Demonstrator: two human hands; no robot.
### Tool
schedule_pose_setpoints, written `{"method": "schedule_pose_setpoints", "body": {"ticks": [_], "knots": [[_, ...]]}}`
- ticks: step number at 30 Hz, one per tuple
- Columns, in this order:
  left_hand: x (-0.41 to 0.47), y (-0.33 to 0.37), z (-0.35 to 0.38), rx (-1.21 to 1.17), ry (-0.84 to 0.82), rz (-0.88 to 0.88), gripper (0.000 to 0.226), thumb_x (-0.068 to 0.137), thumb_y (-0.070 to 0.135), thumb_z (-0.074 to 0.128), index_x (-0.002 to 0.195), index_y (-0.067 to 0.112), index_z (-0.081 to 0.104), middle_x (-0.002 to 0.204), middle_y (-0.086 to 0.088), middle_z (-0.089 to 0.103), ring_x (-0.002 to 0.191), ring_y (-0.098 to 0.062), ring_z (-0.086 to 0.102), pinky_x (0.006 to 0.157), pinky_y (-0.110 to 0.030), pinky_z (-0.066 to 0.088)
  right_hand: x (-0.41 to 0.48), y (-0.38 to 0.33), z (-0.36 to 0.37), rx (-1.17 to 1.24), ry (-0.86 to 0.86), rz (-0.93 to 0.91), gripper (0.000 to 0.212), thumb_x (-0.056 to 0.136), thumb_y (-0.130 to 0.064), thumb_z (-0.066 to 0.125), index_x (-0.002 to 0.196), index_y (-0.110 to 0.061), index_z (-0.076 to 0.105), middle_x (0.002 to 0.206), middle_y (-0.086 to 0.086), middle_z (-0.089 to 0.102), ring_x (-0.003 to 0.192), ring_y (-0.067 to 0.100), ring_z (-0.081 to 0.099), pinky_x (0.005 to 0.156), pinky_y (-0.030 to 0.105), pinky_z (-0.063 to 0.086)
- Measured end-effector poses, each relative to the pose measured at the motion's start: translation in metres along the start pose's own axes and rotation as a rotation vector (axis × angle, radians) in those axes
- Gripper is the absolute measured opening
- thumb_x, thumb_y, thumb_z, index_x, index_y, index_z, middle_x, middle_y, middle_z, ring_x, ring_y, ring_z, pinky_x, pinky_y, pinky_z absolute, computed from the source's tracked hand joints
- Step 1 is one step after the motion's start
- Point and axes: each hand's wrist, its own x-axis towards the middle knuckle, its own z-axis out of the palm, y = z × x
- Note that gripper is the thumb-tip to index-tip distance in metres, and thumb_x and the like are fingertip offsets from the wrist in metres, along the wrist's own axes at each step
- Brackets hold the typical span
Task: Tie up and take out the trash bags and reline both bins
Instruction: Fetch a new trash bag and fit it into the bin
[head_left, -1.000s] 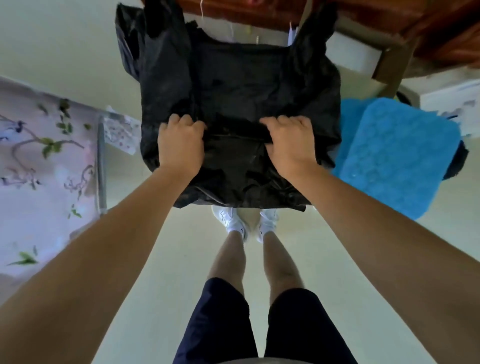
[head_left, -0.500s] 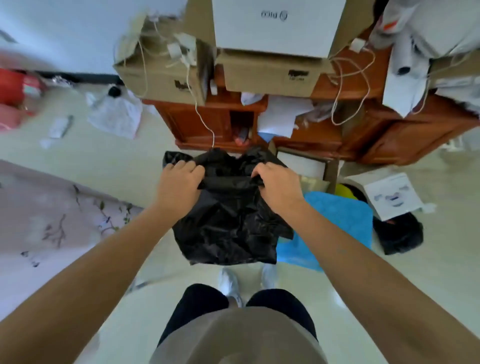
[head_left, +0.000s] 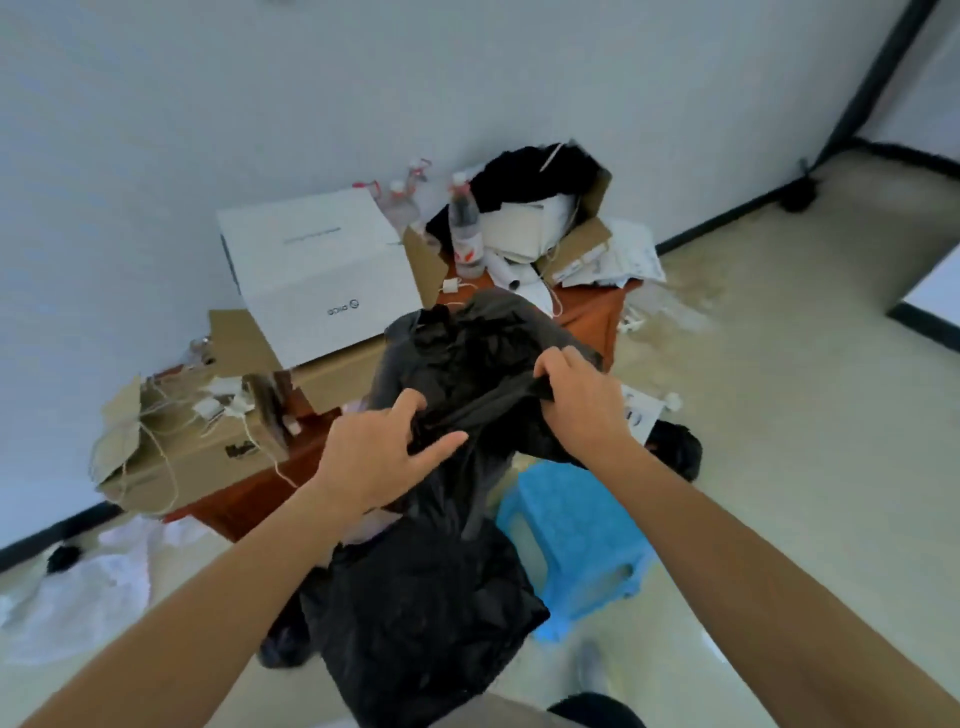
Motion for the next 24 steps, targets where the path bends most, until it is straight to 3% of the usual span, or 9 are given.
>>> {"method": "schedule_pose_setpoints", "body": {"ticks": [2,4,7,10,12,14,16,19,24], "knots": [[0.007,0.019,-0.001,-0.113,-0.024,0.034,0.060,0.090,0.071,0.027,0.113,0.023,0.056,0.056,0.010,0.061,0.048,-0.012,0.058,0.041,-0.029,0.045,-0.028,0.015,-0.015,-0.045,0.034,0.114,0.026,0.085,-0.010,0.065,0.103,-0.021,0.049,0.095,-0.003,0.038,0.065,0.023,0.042,0.050,0.032,0.028],[0.016,0.040,-0.001,-0.203,-0.011,0.090,0.043,0.094,0.057,0.042,0.117,0.023,0.055,0.067,0.011,0.066,0.058,-0.014,0.063,0.045,-0.027,0.043,-0.061,0.030,-0.030,-0.058,0.036,0.230,0.024,0.085,-0.009,0.064,0.102,-0.018,0.050,0.103,0.002,0.044,0.071,0.029,0.051,0.053,0.033,0.031],[0.033,0.076,-0.003,-0.334,0.069,0.089,0.041,0.091,0.048,0.056,0.122,0.021,0.054,0.106,0.004,0.066,0.095,-0.020,0.065,0.069,-0.032,0.050,-0.112,0.051,-0.055,-0.036,0.072,0.357,0.021,0.085,-0.008,0.062,0.100,-0.016,0.049,0.108,0.004,0.043,0.078,0.033,0.055,0.056,0.035,0.037],[0.047,0.127,-0.004,-0.408,-0.061,-0.018,0.090,0.079,0.072,0.058,0.143,0.013,0.036,0.143,-0.014,0.041,0.134,-0.033,0.037,0.105,-0.044,0.038,-0.166,0.071,-0.084,-0.047,0.130,0.477,0.021,0.082,-0.005,0.063,0.098,-0.013,0.051,0.108,0.005,0.045,0.075,0.034,0.054,0.056,0.034,0.035],[0.053,0.166,-0.008,-0.550,-0.300,-0.158,0.125,0.061,0.086,0.062,0.152,0.016,0.014,0.156,-0.013,0.023,0.143,-0.033,0.023,0.113,-0.049,0.029,-0.199,0.085,-0.100,-0.052,0.156,0.506,0.026,0.076,-0.002,0.065,0.095,-0.012,0.051,0.105,0.006,0.048,0.073,0.034,0.055,0.055,0.032,0.033],[0.056,0.212,-0.010,-0.775,-0.516,-0.239,0.142,0.050,0.082,0.074,0.155,0.020,0.002,0.159,-0.013,0.021,0.142,-0.033,0.029,0.111,-0.048,0.033,-0.234,0.102,-0.115,-0.058,0.194,0.518,0.030,0.071,-0.002,0.069,0.092,-0.012,0.051,0.103,0.005,0.050,0.071,0.033,0.055,0.053,0.029,0.032],[0.052,0.258,-0.006,-0.868,-0.599,-0.253,0.128,0.065,0.053,0.085,0.154,0.016,0.002,0.154,-0.015,0.032,0.135,-0.035,0.041,0.103,-0.043,0.040,-0.269,0.119,-0.129,-0.067,0.227,0.535,0.029,0.071,-0.005,0.070,0.091,-0.013,0.050,0.103,0.004,0.050,0.072,0.030,0.055,0.053,0.028,0.034],[0.044,0.326,0.001,-0.924,-0.516,-0.257,0.067,0.084,0.011,0.065,0.143,0.011,0.032,0.131,-0.013,0.054,0.116,-0.035,0.053,0.088,-0.037,0.045,-0.320,0.146,-0.150,-0.077,0.216,0.585,0.027,0.074,-0.011,0.069,0.094,-0.014,0.051,0.106,0.002,0.050,0.076,0.026,0.054,0.056,0.029,0.036],[0.027,0.479,0.001,-1.147,-0.609,-0.141,0.038,0.086,-0.008,0.038,0.111,0.018,0.050,0.100,-0.004,0.059,0.090,-0.024,0.056,0.083,-0.037,0.042,-0.420,0.219,-0.186,0.023,0.022,0.733,0.043,0.074,-0.027,0.065,0.115,-0.022,0.052,0.119,-0.001,0.048,0.103,0.024,0.054,0.077,0.034,0.047]]}}
